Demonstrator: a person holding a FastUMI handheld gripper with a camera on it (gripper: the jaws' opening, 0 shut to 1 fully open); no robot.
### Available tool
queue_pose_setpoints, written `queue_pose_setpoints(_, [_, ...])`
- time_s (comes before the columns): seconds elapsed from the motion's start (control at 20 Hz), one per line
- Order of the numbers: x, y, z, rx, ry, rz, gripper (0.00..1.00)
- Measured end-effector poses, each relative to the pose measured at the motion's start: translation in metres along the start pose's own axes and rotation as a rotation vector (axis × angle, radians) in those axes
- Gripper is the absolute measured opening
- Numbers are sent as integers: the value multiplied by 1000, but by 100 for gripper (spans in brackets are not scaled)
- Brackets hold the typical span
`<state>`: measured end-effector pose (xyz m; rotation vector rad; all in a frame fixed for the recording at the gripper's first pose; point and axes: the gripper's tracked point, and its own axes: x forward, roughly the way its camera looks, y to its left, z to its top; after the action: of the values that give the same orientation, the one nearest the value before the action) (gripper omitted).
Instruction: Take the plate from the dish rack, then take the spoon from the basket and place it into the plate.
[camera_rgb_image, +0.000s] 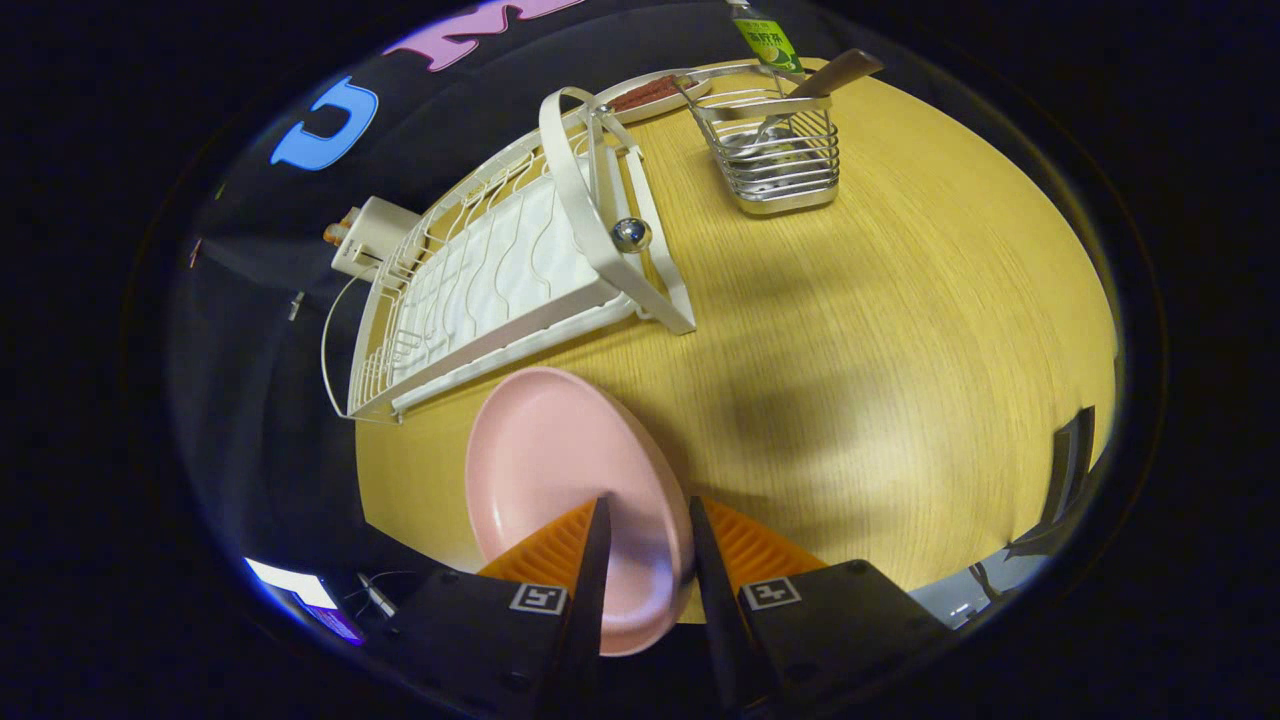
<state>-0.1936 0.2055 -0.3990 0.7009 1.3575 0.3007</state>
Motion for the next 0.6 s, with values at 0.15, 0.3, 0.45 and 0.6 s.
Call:
queue_pose_setpoints(0.15, [-3, 1, 4, -4, -18, -2, 57])
queue_pose_setpoints(0.3, [-11, -3, 14, -42, -67, -17, 58])
queue_pose_setpoints(0.45, [-27, -7, 32, -82, -155, -22, 64])
queue_pose_setpoints(0.6, [-57, -9, 66, -120, -318, -33, 75])
